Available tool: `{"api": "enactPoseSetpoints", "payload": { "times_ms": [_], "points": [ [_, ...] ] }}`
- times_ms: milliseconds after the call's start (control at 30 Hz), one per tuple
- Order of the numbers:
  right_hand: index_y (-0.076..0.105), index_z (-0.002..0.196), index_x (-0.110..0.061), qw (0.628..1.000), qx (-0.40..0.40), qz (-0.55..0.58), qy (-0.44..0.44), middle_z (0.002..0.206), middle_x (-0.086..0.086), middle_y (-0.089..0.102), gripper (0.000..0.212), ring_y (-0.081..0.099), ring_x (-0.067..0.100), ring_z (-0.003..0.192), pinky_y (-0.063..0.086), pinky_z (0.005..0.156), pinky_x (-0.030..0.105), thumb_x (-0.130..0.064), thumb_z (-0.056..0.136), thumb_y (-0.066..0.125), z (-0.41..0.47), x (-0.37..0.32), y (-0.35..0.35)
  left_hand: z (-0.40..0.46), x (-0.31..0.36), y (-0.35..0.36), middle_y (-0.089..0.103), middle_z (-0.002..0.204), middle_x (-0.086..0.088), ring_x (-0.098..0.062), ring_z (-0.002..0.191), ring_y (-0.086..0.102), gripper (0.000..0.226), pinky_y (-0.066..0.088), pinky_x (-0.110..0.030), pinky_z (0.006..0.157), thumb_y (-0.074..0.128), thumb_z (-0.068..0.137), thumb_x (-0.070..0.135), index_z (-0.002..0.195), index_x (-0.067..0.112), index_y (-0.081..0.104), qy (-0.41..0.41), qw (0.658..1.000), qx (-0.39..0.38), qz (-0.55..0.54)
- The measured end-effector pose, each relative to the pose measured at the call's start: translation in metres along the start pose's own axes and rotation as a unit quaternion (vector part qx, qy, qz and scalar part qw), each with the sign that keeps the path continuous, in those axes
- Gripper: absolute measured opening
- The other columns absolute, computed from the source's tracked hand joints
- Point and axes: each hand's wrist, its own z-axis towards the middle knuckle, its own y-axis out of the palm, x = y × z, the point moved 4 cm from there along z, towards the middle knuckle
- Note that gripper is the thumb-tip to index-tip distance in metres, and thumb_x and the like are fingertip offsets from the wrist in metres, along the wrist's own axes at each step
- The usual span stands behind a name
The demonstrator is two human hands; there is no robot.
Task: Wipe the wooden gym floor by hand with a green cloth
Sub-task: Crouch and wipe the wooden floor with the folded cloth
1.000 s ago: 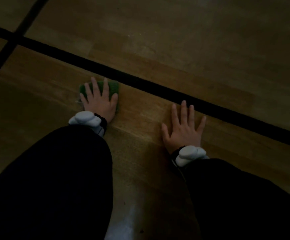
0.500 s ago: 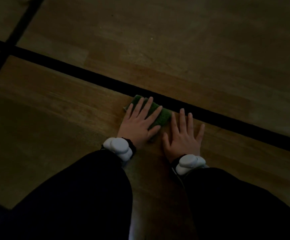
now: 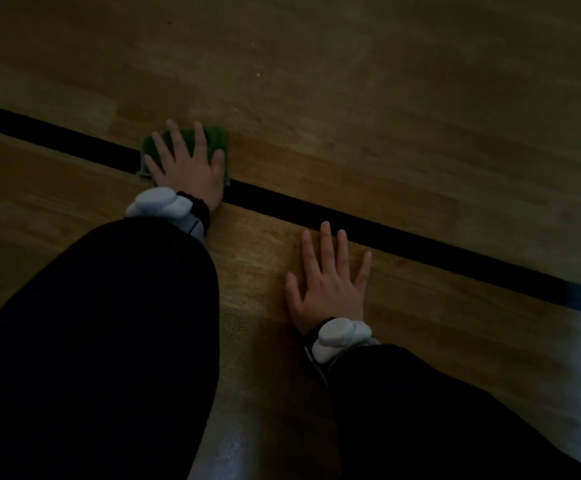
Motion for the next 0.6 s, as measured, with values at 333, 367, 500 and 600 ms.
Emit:
{"api": "enactPoseSetpoints", "payload": {
  "times_ms": [333,367,500,600],
  "points": [
    [0.027,0.149,-0.026,1.0,0.009,-0.02,-0.013,0.158,0.006,0.019,0.081,0.013,0.032,0.146,-0.009,0.107,0.062,-0.056,0.077,0.005,0.001,-0.002,-0.005,-0.069,0.169,0.036,-0.014,0.16,-0.001,-0.027,0.146,-0.015,0.058,-0.008,-0.048,0.116,0.018,0.099,0.055,0.151,0.035,0.002,0.38,0.921,-0.076,0.053],
    [0.018,0.151,-0.027,0.999,-0.018,-0.021,-0.03,0.16,0.006,0.012,0.087,0.006,0.033,0.147,-0.017,0.105,0.059,-0.058,0.073,-0.003,0.001,0.0,-0.003,-0.076,0.176,0.04,-0.014,0.16,0.0,-0.026,0.146,-0.015,0.058,-0.008,-0.047,0.116,0.018,0.099,0.055,0.151,0.037,0.002,0.405,0.91,-0.074,0.054],
    [0.021,0.151,-0.028,1.0,-0.011,0.018,-0.021,0.16,0.004,0.009,0.084,-0.001,0.029,0.147,-0.02,0.105,0.055,-0.059,0.075,0.001,-0.001,-0.002,-0.005,-0.069,0.17,0.037,-0.015,0.159,0.003,-0.023,0.146,-0.015,0.058,-0.007,-0.043,0.117,0.021,0.099,0.055,0.151,0.037,0.0,0.435,0.894,-0.089,0.061],
    [0.02,0.151,-0.028,1.0,0.024,-0.015,-0.004,0.161,0.001,0.006,0.077,0.002,0.023,0.147,-0.009,0.11,0.06,-0.057,0.08,0.009,0.001,-0.007,-0.004,-0.044,0.152,0.023,-0.011,0.16,-0.002,-0.026,0.146,-0.014,0.06,-0.007,-0.046,0.116,0.021,0.1,0.052,0.151,0.033,-0.002,0.387,0.914,-0.097,0.071]
  ]
}}
